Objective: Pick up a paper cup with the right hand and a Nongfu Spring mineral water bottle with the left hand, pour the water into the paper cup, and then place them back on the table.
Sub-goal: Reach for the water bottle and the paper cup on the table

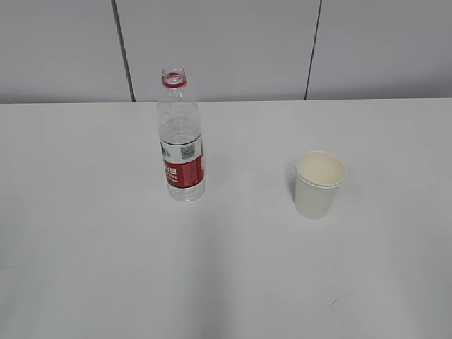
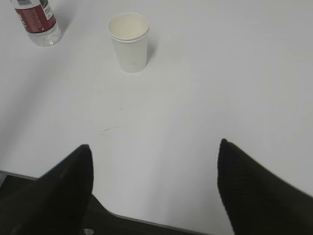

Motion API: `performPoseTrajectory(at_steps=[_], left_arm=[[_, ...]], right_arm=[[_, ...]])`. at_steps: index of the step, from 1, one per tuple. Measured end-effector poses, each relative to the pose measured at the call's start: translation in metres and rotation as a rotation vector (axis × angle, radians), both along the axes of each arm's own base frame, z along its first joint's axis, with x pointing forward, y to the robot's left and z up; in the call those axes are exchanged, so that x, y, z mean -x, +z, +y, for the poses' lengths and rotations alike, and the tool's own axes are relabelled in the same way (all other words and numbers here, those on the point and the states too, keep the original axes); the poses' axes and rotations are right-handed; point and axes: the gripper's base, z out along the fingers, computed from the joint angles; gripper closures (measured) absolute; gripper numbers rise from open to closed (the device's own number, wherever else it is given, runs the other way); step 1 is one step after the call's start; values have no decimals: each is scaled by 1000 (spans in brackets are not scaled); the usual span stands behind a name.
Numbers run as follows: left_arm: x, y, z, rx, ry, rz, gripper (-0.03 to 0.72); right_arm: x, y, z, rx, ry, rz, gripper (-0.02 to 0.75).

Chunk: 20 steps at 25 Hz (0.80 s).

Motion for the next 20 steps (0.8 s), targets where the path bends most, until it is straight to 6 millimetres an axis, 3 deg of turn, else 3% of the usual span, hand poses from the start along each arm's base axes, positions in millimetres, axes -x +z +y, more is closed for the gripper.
performPoseTrajectory(at_steps=[16, 20], left_arm=[[0, 0, 0, -1, 1, 0, 376], [0, 0, -1, 8, -5, -1, 313]], right_arm=[[0, 0, 0, -1, -1, 0, 148], [-1, 6, 0, -2, -9, -54, 148]])
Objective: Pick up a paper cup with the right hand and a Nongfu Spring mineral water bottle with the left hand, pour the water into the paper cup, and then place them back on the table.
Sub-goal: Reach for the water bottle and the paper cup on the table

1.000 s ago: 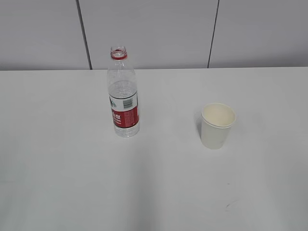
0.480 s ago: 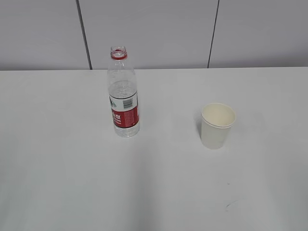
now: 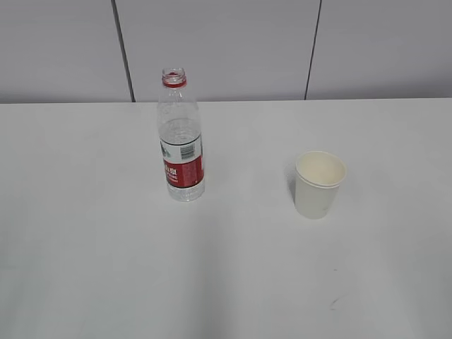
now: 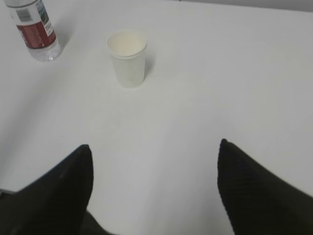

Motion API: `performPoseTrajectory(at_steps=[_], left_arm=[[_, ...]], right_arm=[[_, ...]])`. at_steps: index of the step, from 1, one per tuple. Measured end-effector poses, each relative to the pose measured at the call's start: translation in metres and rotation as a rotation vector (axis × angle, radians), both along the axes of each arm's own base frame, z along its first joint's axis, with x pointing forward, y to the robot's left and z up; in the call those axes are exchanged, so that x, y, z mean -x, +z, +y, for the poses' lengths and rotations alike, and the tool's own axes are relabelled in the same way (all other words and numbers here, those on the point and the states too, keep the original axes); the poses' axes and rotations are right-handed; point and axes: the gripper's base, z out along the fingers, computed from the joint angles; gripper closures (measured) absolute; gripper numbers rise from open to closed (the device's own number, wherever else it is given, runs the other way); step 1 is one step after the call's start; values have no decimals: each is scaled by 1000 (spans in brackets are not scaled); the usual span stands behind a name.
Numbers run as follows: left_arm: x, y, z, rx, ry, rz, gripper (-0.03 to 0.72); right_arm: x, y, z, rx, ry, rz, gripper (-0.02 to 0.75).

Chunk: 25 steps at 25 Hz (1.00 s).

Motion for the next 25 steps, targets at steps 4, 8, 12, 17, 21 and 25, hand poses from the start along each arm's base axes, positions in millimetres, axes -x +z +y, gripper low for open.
performPoseTrajectory(at_steps=[4, 8, 12, 17, 21, 25], left_arm=[[0, 0, 0, 3, -2, 0, 178], [0, 2, 0, 4, -2, -9, 133], [-2, 12, 0, 15, 11, -105, 129], [-15, 24, 3, 46, 54, -351, 127], [-33, 16, 6, 64, 89, -449, 130], [-50, 12, 7, 71, 104, -452, 141]], right_arm=[[-4, 10, -1, -6, -20, -117, 148], [-8, 23, -4, -13, -48, -271, 148], [-16, 27, -5, -27, -61, -343, 148], [-40, 33, -9, -36, -84, -332, 148], [-57, 34, -12, -14, -101, -357, 148], [-70, 28, -14, 31, -97, -373, 148]])
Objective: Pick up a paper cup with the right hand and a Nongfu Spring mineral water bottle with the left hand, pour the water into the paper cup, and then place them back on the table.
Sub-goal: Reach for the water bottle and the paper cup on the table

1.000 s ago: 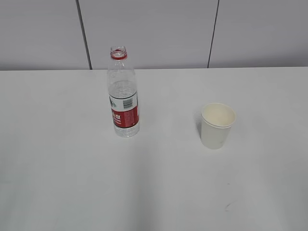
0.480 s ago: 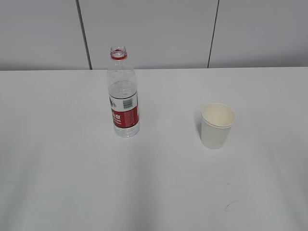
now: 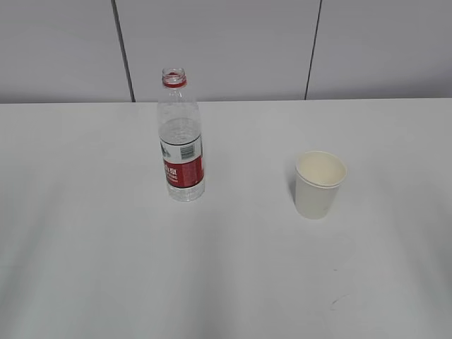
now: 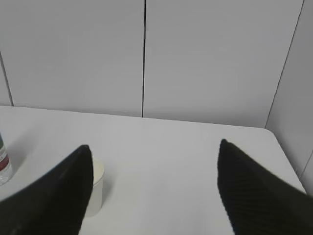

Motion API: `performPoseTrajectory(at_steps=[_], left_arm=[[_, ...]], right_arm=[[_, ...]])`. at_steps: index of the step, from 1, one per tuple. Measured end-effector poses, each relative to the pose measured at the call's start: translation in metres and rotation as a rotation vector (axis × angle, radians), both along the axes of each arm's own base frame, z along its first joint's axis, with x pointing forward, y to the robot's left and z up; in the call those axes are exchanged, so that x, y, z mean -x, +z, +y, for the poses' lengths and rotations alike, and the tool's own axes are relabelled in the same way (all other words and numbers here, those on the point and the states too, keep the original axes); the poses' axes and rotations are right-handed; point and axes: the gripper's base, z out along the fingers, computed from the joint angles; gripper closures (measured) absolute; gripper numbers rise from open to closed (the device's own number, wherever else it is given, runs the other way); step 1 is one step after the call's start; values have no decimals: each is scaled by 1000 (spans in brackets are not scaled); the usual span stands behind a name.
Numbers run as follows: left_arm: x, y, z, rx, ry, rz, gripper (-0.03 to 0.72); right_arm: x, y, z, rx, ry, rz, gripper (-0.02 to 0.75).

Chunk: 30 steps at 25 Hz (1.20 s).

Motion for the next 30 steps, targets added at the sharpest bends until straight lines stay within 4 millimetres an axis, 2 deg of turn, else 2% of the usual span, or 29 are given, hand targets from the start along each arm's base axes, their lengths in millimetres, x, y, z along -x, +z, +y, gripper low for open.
performPoseTrajectory(at_steps=[4, 9, 14, 18, 24, 30], left_arm=[[-20, 1, -1, -21, -27, 24, 144], [-54, 1, -7, -36, -59, 61, 146], [-92, -10, -12, -46, -50, 123, 146], [-115, -20, -14, -53, -30, 144, 153], [-136, -32, -15, -43, -7, 158, 155], [-152, -43, -17, -31, 1, 167, 157]], right_arm=[[-12, -11, -2, 21, -13, 4, 148], [-29, -24, -6, 23, -32, 13, 148], [-52, -34, -10, 22, -59, 72, 148], [-72, -40, -14, 23, -90, 95, 148], [-100, -50, -19, 24, -126, 83, 148], [-132, -69, -11, 91, -7, 79, 161]])
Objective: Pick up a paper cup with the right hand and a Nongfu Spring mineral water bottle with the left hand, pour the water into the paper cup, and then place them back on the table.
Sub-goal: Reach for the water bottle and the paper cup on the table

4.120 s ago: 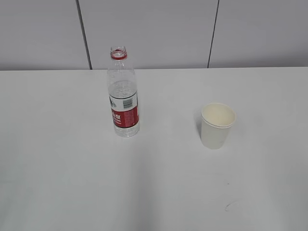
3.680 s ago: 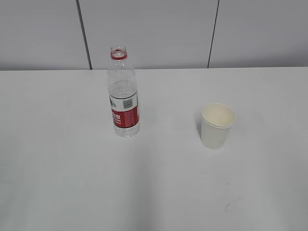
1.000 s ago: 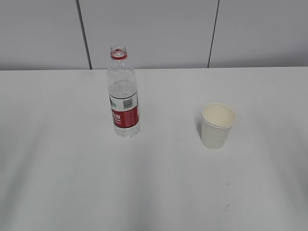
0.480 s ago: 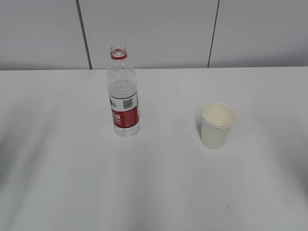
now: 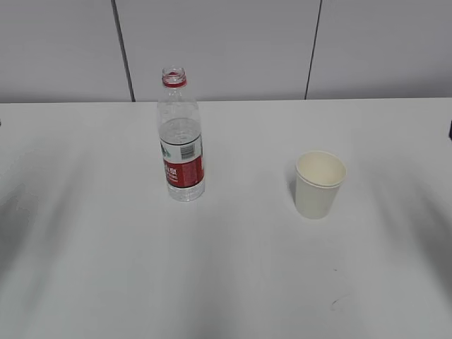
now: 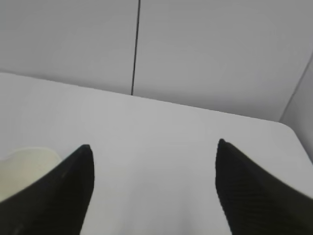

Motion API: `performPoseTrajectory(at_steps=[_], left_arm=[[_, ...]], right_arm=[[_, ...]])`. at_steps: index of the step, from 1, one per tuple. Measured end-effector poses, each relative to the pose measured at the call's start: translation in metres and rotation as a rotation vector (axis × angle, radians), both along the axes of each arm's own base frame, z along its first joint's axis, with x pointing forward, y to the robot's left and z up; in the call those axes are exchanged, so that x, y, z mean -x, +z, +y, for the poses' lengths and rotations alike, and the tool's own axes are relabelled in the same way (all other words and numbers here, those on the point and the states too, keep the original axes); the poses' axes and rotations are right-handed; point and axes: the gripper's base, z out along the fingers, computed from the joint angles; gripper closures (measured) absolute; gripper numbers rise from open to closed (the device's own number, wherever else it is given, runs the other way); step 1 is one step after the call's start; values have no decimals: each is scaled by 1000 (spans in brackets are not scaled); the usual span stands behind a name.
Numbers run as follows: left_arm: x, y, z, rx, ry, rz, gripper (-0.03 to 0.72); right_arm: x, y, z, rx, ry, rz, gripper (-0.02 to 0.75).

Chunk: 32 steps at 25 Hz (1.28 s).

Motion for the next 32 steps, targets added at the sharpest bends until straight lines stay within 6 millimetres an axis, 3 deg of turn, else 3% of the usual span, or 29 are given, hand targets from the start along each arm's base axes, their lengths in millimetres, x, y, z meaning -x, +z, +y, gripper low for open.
performPoseTrajectory(at_steps=[12, 25, 32], left_arm=[[-29, -35, -19, -32, -167, 29, 166], [-44, -71, -31, -50, -283, 80, 171], [-48, -83, -39, -61, -373, 60, 171]], right_arm=[[-41, -55, 12, 36, 182, 71, 178], [-58, -114, 23, -12, 315, 176, 178], [-69, -129, 28, -11, 386, 168, 177]])
